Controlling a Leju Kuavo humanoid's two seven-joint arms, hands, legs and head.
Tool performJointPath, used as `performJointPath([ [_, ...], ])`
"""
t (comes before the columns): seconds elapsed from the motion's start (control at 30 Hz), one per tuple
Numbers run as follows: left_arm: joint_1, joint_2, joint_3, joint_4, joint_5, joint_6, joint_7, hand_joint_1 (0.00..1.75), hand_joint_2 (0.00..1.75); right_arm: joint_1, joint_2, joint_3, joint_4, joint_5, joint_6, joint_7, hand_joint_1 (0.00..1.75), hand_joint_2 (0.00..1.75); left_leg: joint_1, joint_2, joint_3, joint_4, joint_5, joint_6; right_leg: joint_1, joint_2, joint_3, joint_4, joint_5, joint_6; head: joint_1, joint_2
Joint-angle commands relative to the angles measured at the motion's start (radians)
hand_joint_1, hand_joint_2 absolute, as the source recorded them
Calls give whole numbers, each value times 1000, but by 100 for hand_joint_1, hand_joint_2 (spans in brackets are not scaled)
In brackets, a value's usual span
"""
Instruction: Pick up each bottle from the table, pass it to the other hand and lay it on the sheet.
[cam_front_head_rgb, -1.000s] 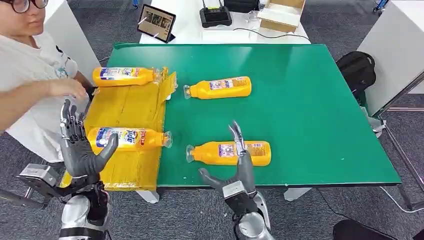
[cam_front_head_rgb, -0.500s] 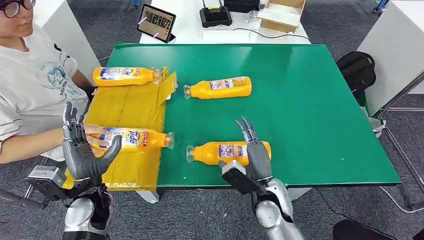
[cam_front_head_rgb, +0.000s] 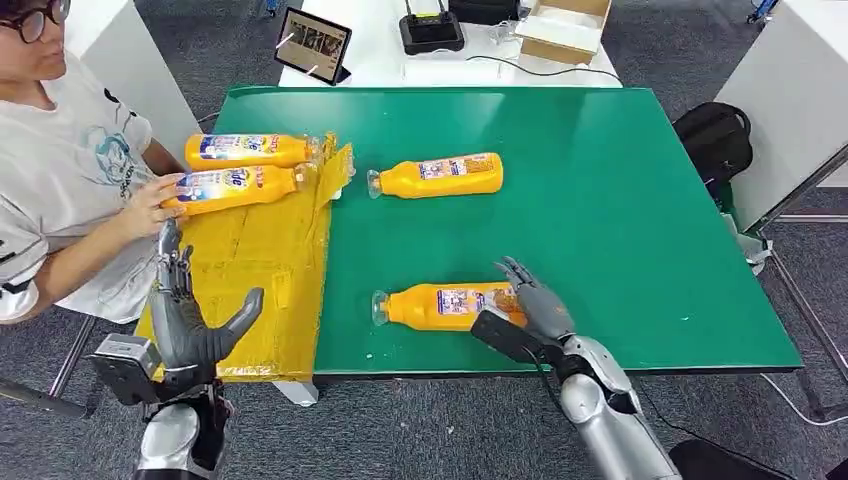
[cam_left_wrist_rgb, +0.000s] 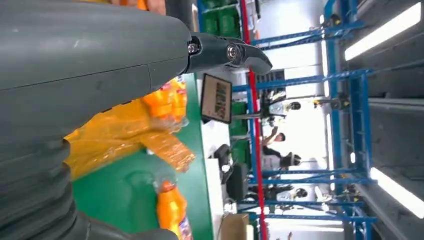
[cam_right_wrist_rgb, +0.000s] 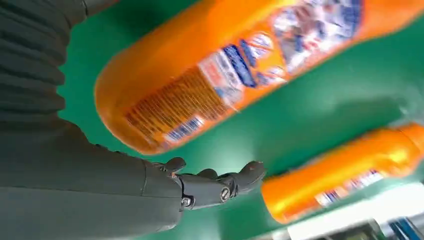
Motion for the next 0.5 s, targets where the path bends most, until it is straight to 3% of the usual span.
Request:
performJointPath([
  [0.03,-66,6,-11,147,-9,-10,4,0,175,-82,-54,84,202,-39,49,-6,0,175,0,0,7,-2,-1,2,1,-1,7,-2,-1,-3,0,0],
  [0.5,-81,-2,1,171,20,-19,16,0,175,-134,-81,134,269,-44,74,38,0,175,0,0,5,-1,-1,1,1,-1,5,-1,-1,-2,0,0],
])
